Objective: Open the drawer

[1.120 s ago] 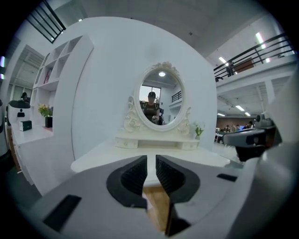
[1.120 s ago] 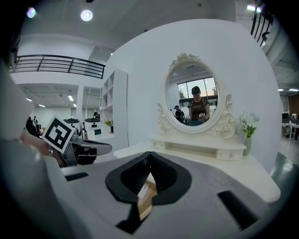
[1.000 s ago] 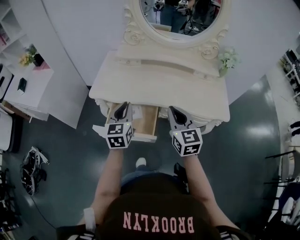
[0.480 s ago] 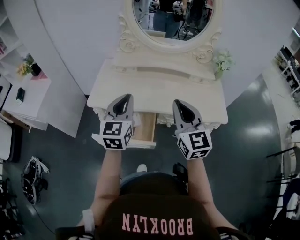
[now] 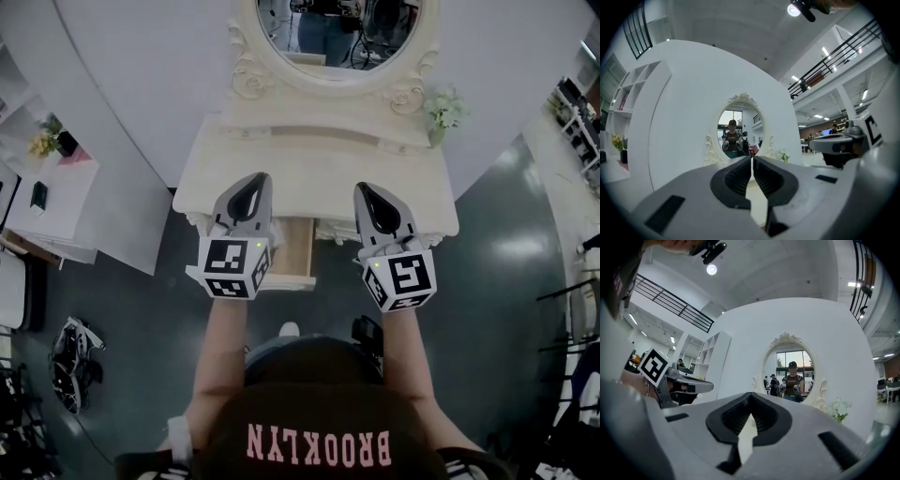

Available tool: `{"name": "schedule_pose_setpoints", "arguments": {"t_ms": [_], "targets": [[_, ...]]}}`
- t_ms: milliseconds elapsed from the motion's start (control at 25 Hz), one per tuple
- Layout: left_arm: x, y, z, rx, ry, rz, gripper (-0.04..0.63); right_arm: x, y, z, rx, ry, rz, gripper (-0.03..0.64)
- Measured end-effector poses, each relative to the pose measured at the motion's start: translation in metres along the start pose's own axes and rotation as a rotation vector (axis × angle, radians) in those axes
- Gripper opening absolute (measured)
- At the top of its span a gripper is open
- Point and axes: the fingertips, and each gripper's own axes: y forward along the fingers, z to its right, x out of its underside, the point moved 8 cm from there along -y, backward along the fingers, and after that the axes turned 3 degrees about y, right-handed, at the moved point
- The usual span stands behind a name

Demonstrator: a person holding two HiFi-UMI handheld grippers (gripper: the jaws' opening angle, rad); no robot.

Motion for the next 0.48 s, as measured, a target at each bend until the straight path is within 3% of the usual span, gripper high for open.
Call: {"name": "schedule_pose_setpoints", "arguments": {"t_ms": [480], "targets": [[-0.002,-0.004,-0.001,0.016,-0.008,0.012,0.015,0.001,0.002,-0.014,-0.034,-0.025,-0.033,-0.005]]}}
